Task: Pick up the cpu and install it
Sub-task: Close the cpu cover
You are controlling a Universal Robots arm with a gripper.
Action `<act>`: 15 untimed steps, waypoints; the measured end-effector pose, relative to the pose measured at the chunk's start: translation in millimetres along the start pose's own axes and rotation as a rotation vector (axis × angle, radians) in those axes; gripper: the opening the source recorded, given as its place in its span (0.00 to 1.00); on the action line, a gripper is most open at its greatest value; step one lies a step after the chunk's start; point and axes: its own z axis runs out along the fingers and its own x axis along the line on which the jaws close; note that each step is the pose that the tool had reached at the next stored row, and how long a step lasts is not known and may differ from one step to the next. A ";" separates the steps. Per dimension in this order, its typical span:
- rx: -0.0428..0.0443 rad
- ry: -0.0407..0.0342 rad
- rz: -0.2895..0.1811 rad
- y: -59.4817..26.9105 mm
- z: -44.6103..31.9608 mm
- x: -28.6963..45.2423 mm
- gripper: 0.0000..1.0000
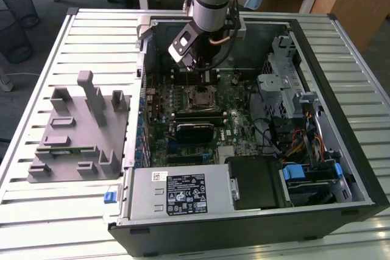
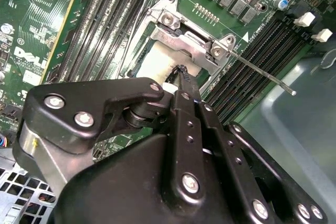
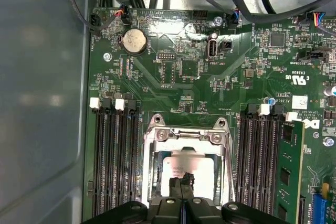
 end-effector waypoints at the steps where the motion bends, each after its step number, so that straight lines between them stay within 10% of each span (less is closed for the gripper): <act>1: 0.0000 0.0000 0.000 -0.1 0.0 0.0 0.11; 15: 0.0000 -0.0001 0.000 -12.1 2.2 0.3 0.11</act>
